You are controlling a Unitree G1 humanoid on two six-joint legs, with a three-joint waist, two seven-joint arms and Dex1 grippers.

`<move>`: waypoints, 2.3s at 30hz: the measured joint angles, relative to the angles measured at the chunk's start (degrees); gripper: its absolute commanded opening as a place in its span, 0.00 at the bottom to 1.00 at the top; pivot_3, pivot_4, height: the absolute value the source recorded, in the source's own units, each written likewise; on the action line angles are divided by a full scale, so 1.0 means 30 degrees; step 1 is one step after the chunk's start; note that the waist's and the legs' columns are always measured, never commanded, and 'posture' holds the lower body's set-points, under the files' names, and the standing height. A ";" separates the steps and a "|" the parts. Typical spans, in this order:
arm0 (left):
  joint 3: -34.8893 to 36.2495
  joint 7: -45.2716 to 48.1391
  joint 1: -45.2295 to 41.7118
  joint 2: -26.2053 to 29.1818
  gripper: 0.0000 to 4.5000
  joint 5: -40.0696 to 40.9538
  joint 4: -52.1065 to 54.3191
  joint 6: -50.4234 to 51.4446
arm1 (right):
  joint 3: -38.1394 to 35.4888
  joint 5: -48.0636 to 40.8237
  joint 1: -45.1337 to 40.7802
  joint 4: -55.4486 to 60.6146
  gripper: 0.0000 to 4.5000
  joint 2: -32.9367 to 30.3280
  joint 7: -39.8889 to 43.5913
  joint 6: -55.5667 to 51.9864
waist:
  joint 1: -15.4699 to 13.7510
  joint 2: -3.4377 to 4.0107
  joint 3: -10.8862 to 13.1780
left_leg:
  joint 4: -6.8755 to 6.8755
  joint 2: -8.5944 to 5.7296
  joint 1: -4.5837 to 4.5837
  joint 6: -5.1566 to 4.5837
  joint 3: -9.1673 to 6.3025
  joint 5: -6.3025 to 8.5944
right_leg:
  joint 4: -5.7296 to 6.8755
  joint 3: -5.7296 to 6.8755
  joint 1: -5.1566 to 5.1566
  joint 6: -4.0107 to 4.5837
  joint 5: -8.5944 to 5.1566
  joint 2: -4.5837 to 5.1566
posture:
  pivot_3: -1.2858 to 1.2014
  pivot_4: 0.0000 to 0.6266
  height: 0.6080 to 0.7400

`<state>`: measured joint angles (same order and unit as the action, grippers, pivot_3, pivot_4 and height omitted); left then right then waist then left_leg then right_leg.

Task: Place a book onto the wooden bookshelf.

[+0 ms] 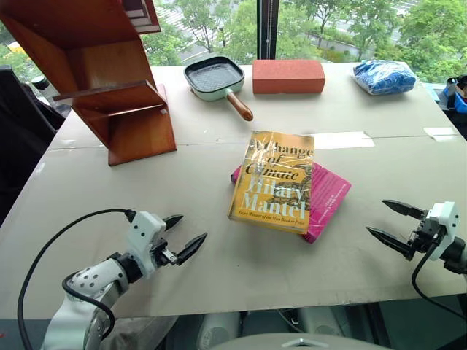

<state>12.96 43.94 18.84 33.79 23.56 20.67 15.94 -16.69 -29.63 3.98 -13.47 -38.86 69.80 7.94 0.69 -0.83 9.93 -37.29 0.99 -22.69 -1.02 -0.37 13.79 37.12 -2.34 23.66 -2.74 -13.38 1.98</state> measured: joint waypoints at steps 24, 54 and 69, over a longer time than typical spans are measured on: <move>-0.2350 0.4932 -1.5081 0.1251 0.99 0.8555 -1.0158 1.6496 | -0.3342 -0.4830 0.6608 1.1878 1.00 -0.0604 -0.0968 -0.5134 | 0.0061 -0.0102 0.0048 | -0.0056 -0.0091 -0.0028 -0.0002 -0.0031 -0.0003 | 0.0052 0.0098 -0.0028 -0.0087 0.0045 -0.0034 | 0.52 0.24 1.00; -0.9580 1.2354 -2.1710 -0.0234 0.10 0.5710 -1.8817 2.1591 | -0.5312 -0.8994 0.6543 1.5669 1.00 -0.0811 -0.3067 -0.8070 | -0.0026 -0.0129 0.0056 | -0.0067 -0.0129 -0.0042 -0.0002 -0.0073 -0.0004 | 0.0095 0.0101 -0.0025 -0.0009 0.0004 -0.0005 | 0.52 0.24 1.00; -0.3378 0.5470 -2.0667 -0.0379 0.10 0.5248 -0.7470 1.7319 | -0.5130 -0.8989 0.3091 1.4405 1.00 -0.2378 -0.3025 -0.9288 | -0.0010 -0.0181 0.0096 | -0.0067 -0.0095 -0.0046 0.0002 -0.0144 -0.0006 | 0.0096 0.0055 -0.0016 -0.0013 0.0097 0.0033 | 0.52 0.24 1.00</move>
<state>2.82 60.35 -43.16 32.65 39.30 -1.74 67.90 -32.08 -56.59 13.25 29.74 -46.00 60.73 -19.93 0.66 -1.37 10.21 -37.49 0.71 -22.83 -1.01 -0.80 13.78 37.41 -2.17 23.61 -2.77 -13.08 2.08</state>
